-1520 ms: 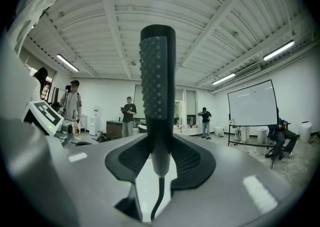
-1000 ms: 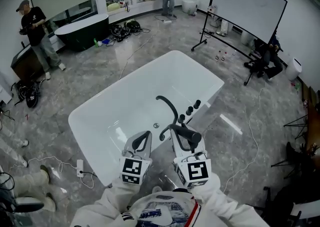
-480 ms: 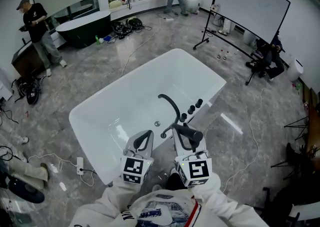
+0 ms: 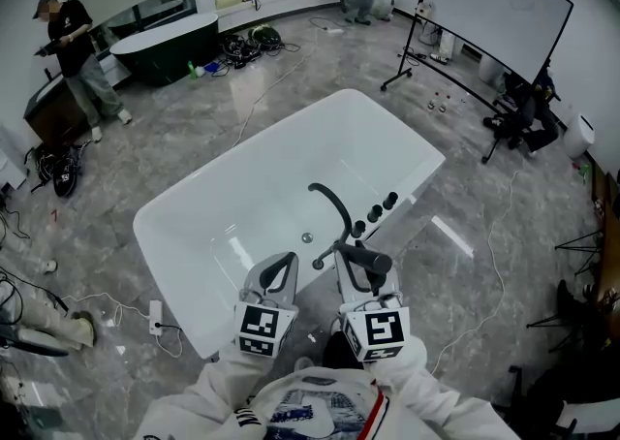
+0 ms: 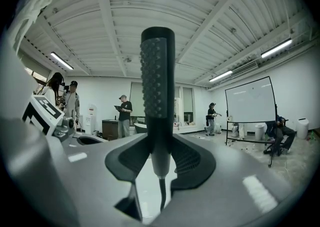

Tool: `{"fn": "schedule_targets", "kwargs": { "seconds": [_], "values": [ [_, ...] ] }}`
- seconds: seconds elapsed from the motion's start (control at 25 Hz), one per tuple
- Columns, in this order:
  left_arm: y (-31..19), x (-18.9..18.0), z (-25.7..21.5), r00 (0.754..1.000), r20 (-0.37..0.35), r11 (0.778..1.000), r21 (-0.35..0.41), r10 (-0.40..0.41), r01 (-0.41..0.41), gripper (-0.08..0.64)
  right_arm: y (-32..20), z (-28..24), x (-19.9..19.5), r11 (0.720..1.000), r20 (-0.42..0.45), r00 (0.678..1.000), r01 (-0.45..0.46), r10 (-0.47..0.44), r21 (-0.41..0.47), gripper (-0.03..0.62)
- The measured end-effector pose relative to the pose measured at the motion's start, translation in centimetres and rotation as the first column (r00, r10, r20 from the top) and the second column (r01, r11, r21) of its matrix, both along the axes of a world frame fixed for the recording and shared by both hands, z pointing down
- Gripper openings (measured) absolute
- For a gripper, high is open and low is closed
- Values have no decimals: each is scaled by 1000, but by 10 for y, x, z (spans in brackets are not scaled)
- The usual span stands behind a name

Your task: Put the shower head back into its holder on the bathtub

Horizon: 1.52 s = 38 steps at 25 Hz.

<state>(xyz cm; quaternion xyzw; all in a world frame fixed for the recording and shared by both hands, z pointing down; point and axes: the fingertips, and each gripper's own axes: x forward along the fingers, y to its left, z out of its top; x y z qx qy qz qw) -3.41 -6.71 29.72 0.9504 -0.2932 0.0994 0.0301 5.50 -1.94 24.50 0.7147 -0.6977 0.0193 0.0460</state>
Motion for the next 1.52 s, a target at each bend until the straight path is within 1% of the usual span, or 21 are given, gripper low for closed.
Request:
{"fn": "schedule_targets", "kwargs": {
  "seconds": [0.2,0.48,0.92,1.08,1.24,1.4,1.52],
  "values": [
    [-12,9,11,1000,12,1000,-18,-14,14,2,-16,15,10,999,17,1000,15,-15,-31,138],
    [-32,22,32,998,43,997,-54,-55,57,2,-42,38,25,995,37,997,67,-65,-73,138],
    [-61,59,56,987,89,984,-104,-135,144,2,-80,67,60,976,82,983,173,-163,-136,138],
    [-66,67,65,979,106,976,-117,-173,185,2,-88,75,63,960,91,970,237,-225,-148,138],
    [-68,72,73,967,124,962,-128,-224,239,2,-90,85,61,936,105,950,309,-295,-171,138],
    [-72,68,75,951,138,947,-128,-278,295,2,-95,98,58,910,114,930,366,-349,-197,138],
    [-71,58,80,941,138,936,-128,-310,327,2,-96,111,53,897,119,921,389,-371,-212,138]
  ]
}}
